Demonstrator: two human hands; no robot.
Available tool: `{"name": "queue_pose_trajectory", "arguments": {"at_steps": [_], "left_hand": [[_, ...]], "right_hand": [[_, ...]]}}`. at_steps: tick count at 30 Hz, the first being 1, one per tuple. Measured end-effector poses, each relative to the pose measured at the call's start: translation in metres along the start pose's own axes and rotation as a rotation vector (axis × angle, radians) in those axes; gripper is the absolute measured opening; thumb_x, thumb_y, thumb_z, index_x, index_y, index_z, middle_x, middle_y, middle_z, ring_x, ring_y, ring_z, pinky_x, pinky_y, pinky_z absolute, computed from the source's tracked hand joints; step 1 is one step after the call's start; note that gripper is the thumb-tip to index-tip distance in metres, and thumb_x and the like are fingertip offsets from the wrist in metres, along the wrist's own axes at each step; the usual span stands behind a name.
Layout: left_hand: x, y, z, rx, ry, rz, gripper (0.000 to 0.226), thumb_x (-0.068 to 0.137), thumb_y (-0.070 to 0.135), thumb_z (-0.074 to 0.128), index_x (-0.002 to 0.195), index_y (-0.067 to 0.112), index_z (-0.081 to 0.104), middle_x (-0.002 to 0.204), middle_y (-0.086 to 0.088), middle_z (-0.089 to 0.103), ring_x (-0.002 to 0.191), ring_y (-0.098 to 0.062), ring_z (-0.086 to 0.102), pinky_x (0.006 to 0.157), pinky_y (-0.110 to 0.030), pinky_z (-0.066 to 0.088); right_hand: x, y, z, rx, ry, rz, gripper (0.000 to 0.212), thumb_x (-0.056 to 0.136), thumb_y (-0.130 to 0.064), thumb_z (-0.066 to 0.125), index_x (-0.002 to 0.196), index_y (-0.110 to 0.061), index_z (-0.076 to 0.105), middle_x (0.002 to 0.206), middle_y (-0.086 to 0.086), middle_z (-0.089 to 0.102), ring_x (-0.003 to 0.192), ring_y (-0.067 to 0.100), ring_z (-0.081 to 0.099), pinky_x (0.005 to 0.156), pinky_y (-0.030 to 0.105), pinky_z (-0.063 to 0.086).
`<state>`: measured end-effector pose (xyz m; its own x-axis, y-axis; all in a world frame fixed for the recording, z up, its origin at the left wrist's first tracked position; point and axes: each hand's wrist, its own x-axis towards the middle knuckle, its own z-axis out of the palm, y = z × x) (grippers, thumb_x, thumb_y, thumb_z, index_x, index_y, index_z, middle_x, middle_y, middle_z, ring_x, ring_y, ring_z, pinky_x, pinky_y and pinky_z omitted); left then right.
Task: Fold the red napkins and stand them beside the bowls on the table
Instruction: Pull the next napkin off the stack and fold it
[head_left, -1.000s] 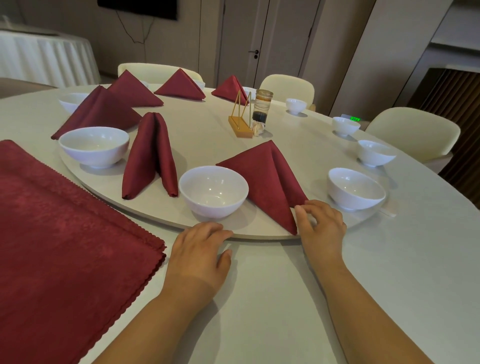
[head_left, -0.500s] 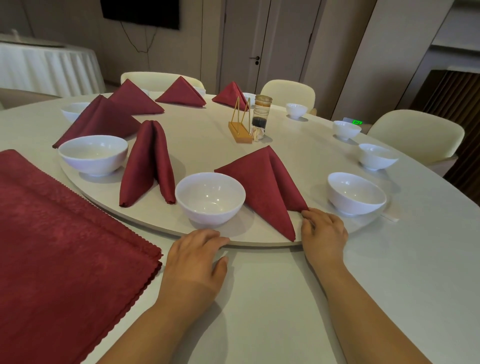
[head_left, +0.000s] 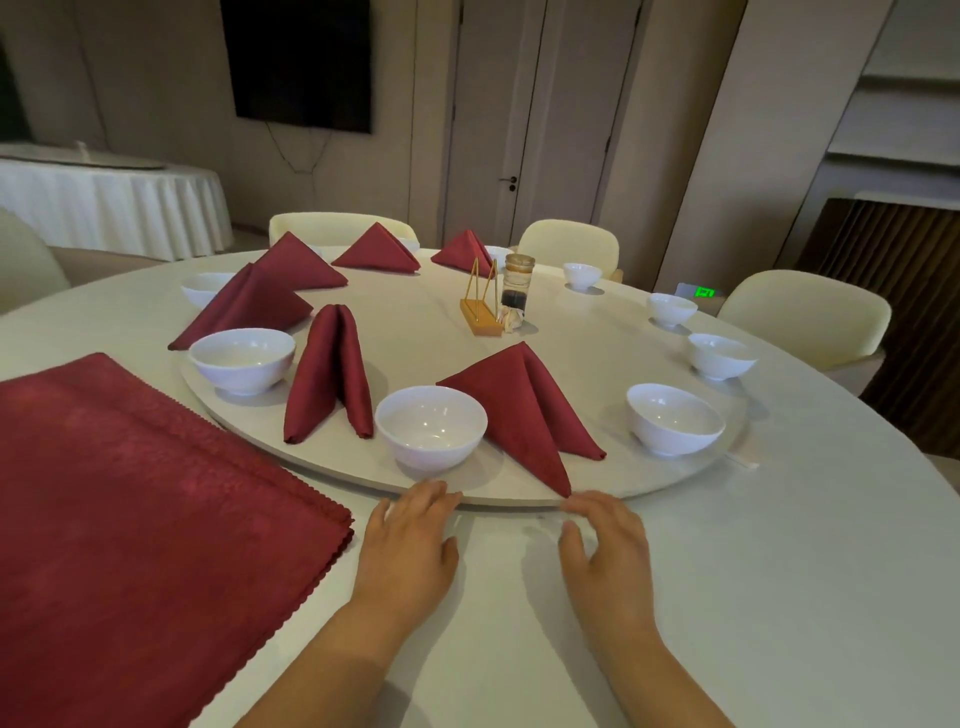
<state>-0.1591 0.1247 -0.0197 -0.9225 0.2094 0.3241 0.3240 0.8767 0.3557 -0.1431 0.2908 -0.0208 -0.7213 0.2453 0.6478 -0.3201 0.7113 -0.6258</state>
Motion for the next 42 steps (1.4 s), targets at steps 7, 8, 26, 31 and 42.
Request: {"name": "queue_pose_trajectory", "arguments": {"at_steps": [7, 8, 26, 31, 42], "left_hand": [[-0.042, -0.014, -0.025, 0.031, -0.107, -0.074, 0.058, 0.099, 0.030, 0.034, 0.147, 0.024, 0.004, 0.155, 0.007, -0.005, 0.142, -0.005, 0.001, 0.111, -0.020, 0.000], [-0.050, -0.018, -0.033, 0.037, -0.089, -0.071, 0.054, 0.098, 0.033, 0.032, 0.147, 0.026, 0.008, 0.155, 0.009, -0.001, 0.141, -0.003, 0.003, 0.110, -0.018, -0.001], [-0.124, -0.103, -0.082, 0.010, 0.253, -0.470, 0.014, 0.083, 0.022, 0.067, 0.093, 0.017, 0.075, 0.116, 0.005, 0.064, 0.108, -0.014, 0.055, 0.086, -0.023, 0.038], [-0.118, -0.105, -0.085, 0.065, 0.233, -0.456, 0.011, 0.083, 0.017, 0.066, 0.085, 0.008, 0.073, 0.107, 0.002, 0.067, 0.099, -0.022, 0.060, 0.080, -0.028, 0.041], [-0.149, -0.125, -0.113, -0.065, -0.212, -0.380, 0.058, 0.072, 0.052, 0.067, 0.124, 0.028, 0.053, 0.126, 0.019, 0.032, 0.125, -0.002, 0.031, 0.105, -0.018, 0.019]], "right_hand": [[-0.031, -0.010, -0.001, -0.313, -0.577, -0.169, 0.070, 0.070, -0.052, 0.024, 0.124, -0.020, 0.054, 0.136, -0.003, 0.047, 0.130, 0.011, 0.038, 0.100, 0.010, 0.024], [-0.032, -0.009, -0.004, -0.318, -0.668, -0.125, 0.078, 0.069, -0.056, 0.013, 0.135, -0.026, 0.041, 0.147, -0.009, 0.031, 0.137, 0.007, 0.024, 0.104, 0.010, 0.014], [-0.031, -0.018, -0.009, -0.337, -0.759, -0.099, 0.043, 0.097, -0.033, 0.038, 0.139, -0.024, 0.034, 0.150, -0.008, 0.024, 0.138, 0.007, 0.018, 0.107, 0.014, 0.009], [-0.031, -0.018, -0.009, -0.312, -0.754, -0.087, 0.042, 0.097, -0.032, 0.040, 0.138, -0.023, 0.037, 0.149, -0.007, 0.026, 0.138, 0.008, 0.019, 0.107, 0.014, 0.010], [-0.031, -0.013, -0.009, -0.268, -0.752, -0.076, 0.040, 0.094, -0.026, 0.048, 0.132, -0.017, 0.046, 0.146, -0.002, 0.034, 0.135, 0.013, 0.026, 0.105, 0.015, 0.013]]}}
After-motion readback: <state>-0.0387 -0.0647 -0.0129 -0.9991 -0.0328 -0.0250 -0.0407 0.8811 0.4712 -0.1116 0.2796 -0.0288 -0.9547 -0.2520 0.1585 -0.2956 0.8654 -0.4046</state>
